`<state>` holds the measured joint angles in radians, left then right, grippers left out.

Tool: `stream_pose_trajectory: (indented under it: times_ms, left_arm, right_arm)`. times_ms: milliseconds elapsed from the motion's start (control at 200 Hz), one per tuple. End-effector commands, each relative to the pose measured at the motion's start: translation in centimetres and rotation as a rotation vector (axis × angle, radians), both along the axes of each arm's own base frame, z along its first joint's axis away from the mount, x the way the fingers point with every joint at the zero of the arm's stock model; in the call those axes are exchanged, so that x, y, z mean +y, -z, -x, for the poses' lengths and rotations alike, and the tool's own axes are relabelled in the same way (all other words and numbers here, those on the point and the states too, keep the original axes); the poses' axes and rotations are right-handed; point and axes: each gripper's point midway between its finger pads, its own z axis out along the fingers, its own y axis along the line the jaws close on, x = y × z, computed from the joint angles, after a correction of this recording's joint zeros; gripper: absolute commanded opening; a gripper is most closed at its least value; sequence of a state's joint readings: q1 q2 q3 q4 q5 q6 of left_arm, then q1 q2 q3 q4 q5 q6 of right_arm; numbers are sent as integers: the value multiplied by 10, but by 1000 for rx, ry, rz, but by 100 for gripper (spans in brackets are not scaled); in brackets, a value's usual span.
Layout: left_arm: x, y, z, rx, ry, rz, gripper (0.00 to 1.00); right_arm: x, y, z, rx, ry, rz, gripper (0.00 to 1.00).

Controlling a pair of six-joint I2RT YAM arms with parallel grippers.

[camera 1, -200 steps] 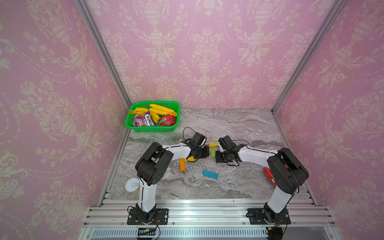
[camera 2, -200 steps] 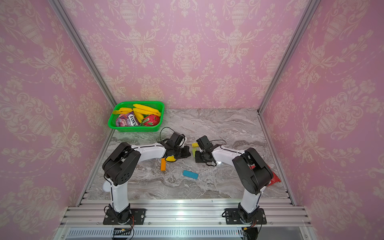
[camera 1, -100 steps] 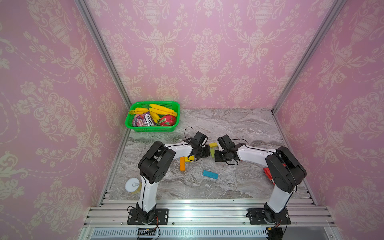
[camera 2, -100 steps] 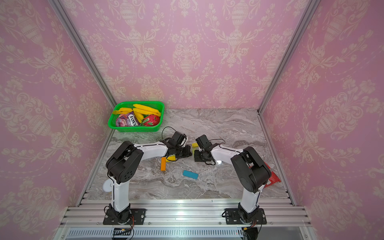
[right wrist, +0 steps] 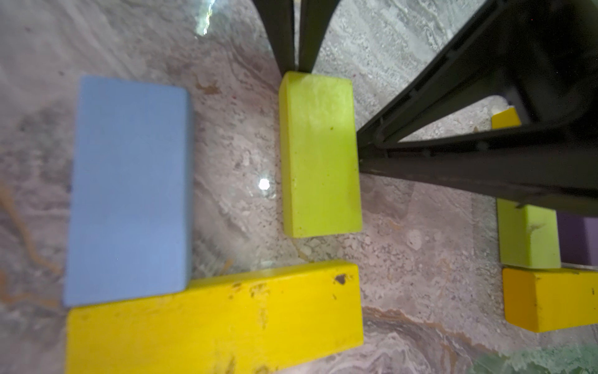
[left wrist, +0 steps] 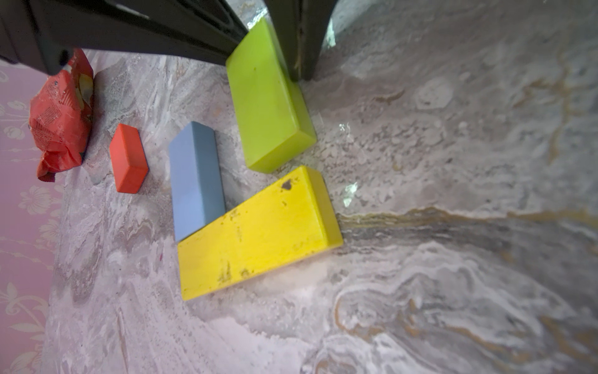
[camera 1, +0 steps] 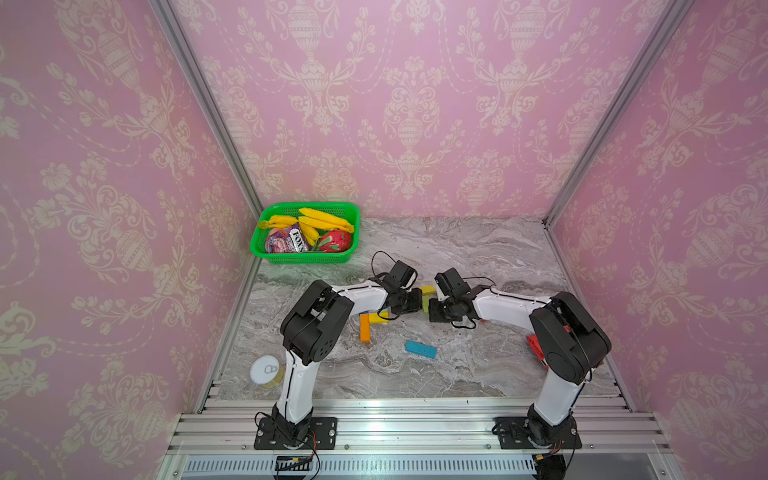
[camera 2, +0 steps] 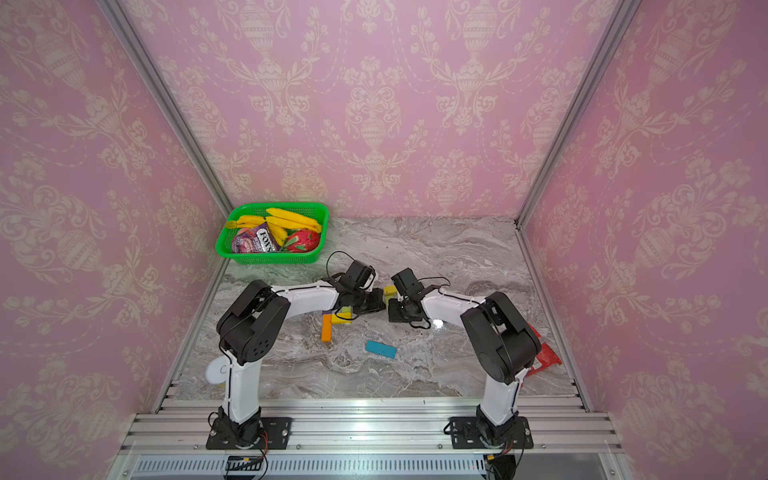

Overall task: Assemble the letter p with building blocks
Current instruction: Assemble the building block at the center of the board.

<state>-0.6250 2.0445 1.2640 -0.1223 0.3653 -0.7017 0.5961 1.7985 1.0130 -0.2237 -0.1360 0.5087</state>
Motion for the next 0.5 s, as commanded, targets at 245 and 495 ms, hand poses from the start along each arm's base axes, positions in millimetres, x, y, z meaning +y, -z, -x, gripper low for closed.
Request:
stream_pose_trajectory:
  times_ms: [245, 495]
  left_arm:
    - [1, 11, 4, 41, 7, -36, 0]
    - [2, 11, 4, 38, 2, -43, 0]
  right_arm:
    - [-5, 9, -3, 40, 13, 17, 10]
    - [-5, 10, -1, 51, 9, 15, 10]
